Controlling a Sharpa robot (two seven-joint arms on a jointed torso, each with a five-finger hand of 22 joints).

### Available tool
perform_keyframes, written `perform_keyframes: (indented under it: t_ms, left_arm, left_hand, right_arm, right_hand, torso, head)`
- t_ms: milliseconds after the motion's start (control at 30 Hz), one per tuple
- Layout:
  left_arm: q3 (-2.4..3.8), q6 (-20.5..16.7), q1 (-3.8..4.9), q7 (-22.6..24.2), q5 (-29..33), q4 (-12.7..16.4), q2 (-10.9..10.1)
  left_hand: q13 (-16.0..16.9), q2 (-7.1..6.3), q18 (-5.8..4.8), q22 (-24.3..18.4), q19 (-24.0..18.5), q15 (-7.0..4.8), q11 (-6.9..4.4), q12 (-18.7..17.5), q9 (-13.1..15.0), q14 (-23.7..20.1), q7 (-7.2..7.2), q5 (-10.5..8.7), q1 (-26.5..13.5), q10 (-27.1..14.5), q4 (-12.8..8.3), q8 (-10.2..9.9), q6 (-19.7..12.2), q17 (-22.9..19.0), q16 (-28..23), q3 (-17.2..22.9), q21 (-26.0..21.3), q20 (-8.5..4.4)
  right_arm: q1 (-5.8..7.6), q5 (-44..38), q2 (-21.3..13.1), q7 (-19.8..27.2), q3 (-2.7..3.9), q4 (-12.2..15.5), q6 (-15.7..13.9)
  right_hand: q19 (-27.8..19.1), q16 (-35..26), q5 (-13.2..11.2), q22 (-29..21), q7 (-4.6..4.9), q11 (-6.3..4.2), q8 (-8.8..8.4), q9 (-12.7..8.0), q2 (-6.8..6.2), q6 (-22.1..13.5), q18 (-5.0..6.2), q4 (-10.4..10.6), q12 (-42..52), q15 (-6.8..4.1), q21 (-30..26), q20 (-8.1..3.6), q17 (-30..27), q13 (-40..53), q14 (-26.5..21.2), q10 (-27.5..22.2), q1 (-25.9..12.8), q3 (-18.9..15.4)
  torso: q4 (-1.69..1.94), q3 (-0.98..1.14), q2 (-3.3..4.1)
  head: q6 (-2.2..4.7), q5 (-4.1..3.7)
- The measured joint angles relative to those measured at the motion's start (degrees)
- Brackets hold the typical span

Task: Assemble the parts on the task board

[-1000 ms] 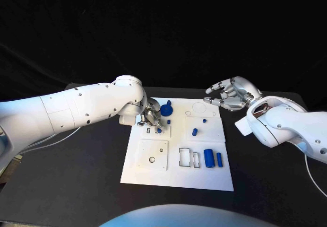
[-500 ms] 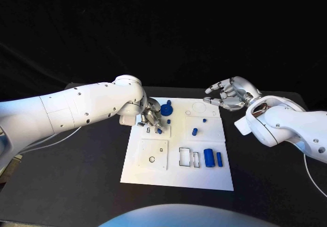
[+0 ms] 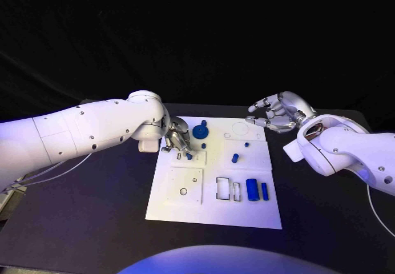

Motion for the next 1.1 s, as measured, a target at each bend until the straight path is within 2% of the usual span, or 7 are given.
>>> perform_keyframes:
  t_ms: [133,267,367,533,800,933,1100]
  left_arm:
    - [0.11,-2.1,-0.29,0.0,0.2,1.4,-1.4]
    - [0.14,-4.6,-1.02,0.1,0.2,3.2,-2.8]
    - [0.18,-7.0,-1.83,0.2,-0.3,4.8,-3.9]
    - [0.18,-11.6,-3.45,0.5,-2.2,7.4,-5.6]
    - [0.18,-19.8,-5.72,1.2,-5.3,10.4,-7.0]
    - [0.18,-23.9,-6.27,1.6,-6.8,11.7,-7.6]
    - [0.22,-27.5,-6.66,2.0,-8.3,13.0,-8.3]
  left_hand:
    - [0.4,-0.23,0.00,0.3,0.2,-0.20,0.00,0.2,0.4,0.2,0.09,-0.01,-0.2,0.4,0.2,0.1,-0.1,0.0,0.1,0.5,0.3,-0.20]
    - [1.0,-0.75,0.00,0.7,0.3,-0.20,-0.16,0.6,0.8,0.2,0.08,-0.01,-0.8,1.0,0.3,0.3,-0.1,0.0,0.1,0.9,0.5,-0.32]
    - [1.3,-0.91,-0.89,1.0,0.5,-0.20,-0.16,0.7,1.0,0.2,-0.02,-0.03,-0.9,1.2,-0.3,0.4,0.0,0.0,0.1,1.9,0.7,-0.50]
    - [2.0,-1.44,-0.90,1.7,1.0,-0.20,-0.30,1.3,1.3,0.2,-0.03,-0.03,-1.5,1.9,0.1,0.4,0.0,0.0,0.1,2.4,1.1,-0.58]
    - [2.9,-2.18,-0.89,3.0,2.0,-0.62,-0.50,1.9,1.8,0.2,-0.35,-0.18,-2.2,2.9,0.0,0.7,0.4,0.0,0.1,4.2,1.8,-0.68]
    - [3.4,-2.41,-0.88,3.6,2.2,-0.61,-0.72,2.2,2.0,0.2,-0.43,-0.18,-2.4,3.2,0.1,0.7,0.5,0.0,0.1,4.7,2.2,-0.89]
    - [3.6,-3.02,-0.88,4.0,2.5,-0.61,-0.61,2.2,2.1,0.2,-0.44,-0.24,-2.6,3.5,-0.1,0.7,0.5,0.0,0.1,5.4,2.3,-0.79]
  right_arm:
    - [-0.01,-0.1,0.0,0.0,0.00,-0.1,0.0]
    - [-0.03,-0.1,-0.1,0.0,-0.02,-0.1,0.0]
    - [-0.05,-0.2,-0.2,-0.1,-0.03,-0.2,0.0]
    - [-0.10,-0.2,-0.3,-0.2,-0.06,-0.3,0.0]
    - [-0.21,-0.3,-0.4,-0.3,-0.09,-0.4,0.1]
    - [-0.25,-0.3,-0.4,-0.3,-0.10,-0.5,0.2]
    - [-0.27,-0.3,-0.5,-0.3,-0.11,-0.5,0.2]
  right_hand:
    - [0.0,0.0,0.0,0.0,0.00,0.00,0.18,0.0,0.00,0.0,0.01,0.0,0.0,0.00,0.0,0.00,0.0,0.0,0.0,0.0,0.0,0.0]
    - [0.0,0.0,0.0,0.0,0.00,0.00,0.18,0.0,0.00,0.0,0.00,0.0,0.0,0.00,0.0,0.00,0.0,0.0,0.0,0.0,0.0,0.0]
    - [0.0,0.0,0.0,0.0,0.00,0.00,0.18,0.0,0.02,0.0,0.00,0.0,0.0,0.00,0.0,0.00,0.0,0.0,0.0,0.0,0.0,0.0]
    - [0.0,0.0,0.0,0.0,0.00,0.00,0.18,0.0,0.23,0.0,0.00,0.0,0.0,0.00,0.0,0.00,0.0,0.0,0.0,0.0,-0.2,0.0]
    - [0.0,0.0,0.0,0.0,0.00,0.00,0.18,0.0,0.23,0.0,0.00,0.0,0.0,0.00,0.0,0.00,0.0,0.0,0.0,0.0,-0.2,0.0]
    - [0.0,0.0,0.0,0.0,0.00,0.00,0.18,0.0,0.23,0.0,0.00,0.0,0.0,0.00,0.0,0.00,0.0,0.0,0.0,0.0,-0.2,0.0]
    - [0.0,0.0,0.0,0.0,0.00,0.00,0.18,0.0,0.23,0.0,0.00,0.0,0.0,0.00,0.0,0.00,0.0,0.0,0.0,0.0,-0.2,0.0]
  torso:
    - [0.05,0.04,-0.01]
    - [0.06,0.02,0.00]
    - [0.07,0.01,0.00]
    - [0.09,0.01,-0.01]
    - [0.03,-0.03,0.02]
    - [-0.04,-0.03,0.02]
    - [-0.12,-0.03,0.05]
  head:
    - [-0.08,-0.02]
    - [-0.15,-0.03]
    - [-0.24,-0.03]
    - [-0.41,-0.03]
    - [-0.62,0.06]
    - [-0.64,0.13]
    - [-0.71,0.10]
